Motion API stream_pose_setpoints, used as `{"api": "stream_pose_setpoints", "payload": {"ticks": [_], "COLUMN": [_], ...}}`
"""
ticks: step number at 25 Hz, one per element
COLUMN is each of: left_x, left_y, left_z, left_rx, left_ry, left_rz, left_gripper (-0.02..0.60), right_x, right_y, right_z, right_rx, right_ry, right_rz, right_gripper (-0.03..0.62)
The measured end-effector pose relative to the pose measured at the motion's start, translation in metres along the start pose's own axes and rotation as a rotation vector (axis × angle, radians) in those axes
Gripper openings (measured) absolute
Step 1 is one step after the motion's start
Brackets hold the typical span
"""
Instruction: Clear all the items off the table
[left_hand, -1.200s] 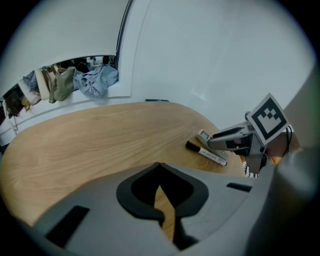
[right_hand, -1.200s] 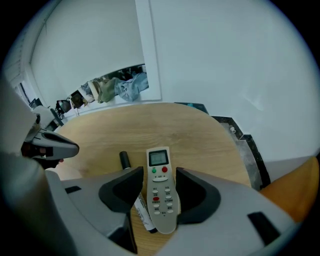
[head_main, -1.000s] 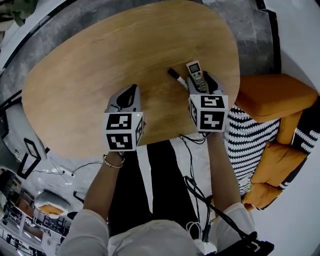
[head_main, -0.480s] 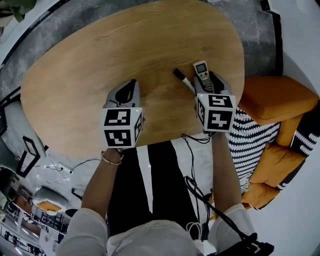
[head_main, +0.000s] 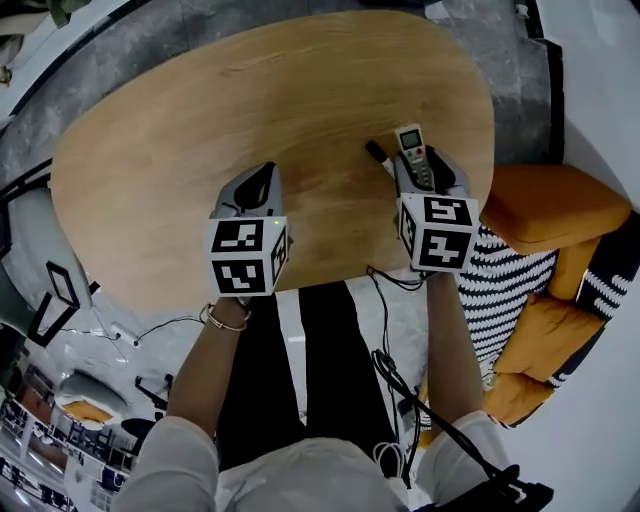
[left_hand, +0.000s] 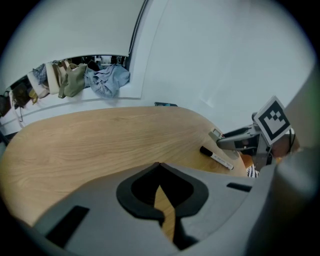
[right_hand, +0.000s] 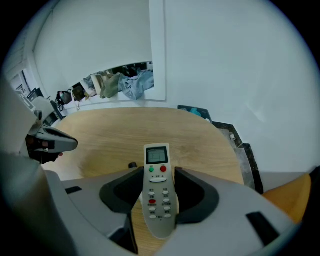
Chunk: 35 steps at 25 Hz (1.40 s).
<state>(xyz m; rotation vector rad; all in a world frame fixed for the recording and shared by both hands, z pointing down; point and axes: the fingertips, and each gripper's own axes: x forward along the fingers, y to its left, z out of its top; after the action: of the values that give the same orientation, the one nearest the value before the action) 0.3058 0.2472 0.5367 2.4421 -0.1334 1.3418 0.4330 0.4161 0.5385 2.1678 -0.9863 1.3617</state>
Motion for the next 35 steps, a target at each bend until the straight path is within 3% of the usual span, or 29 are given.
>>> {"api": "stream_pose_setpoints", "payload": {"ticks": [7,13,26,35], "left_x": [-0.036,-0.081,-0.195,-0.261], "left_y": [0.039,0.097,0.264,0.357], "left_z": [-0.010,-0.038,-0.132,-0.205], "left_rx": [-0.064,-0.159,-0.485,-0.682], "left_ry": [-0.053,-0.085,-0.191,-0.250], "left_rz": [0.055,0.129,0.344,0.476], "left_gripper": [0.008,0.008,0.008,0.008], "right_x": [-0.006,-0.008,0.000,0.011], "right_y": [0.060,0.140,0.382,0.513], "right_z": [0.020,0.042,0.081,0.085], "right_rx": [-0.071,-0.140,-0.438,-0.615], "right_ry": [-0.019,-0.035,-0.032,-0.008], "right_rz": [0.051,0.122,0.328,0.399], "right_gripper": [0.206,0.207,0.206,0.207]}}
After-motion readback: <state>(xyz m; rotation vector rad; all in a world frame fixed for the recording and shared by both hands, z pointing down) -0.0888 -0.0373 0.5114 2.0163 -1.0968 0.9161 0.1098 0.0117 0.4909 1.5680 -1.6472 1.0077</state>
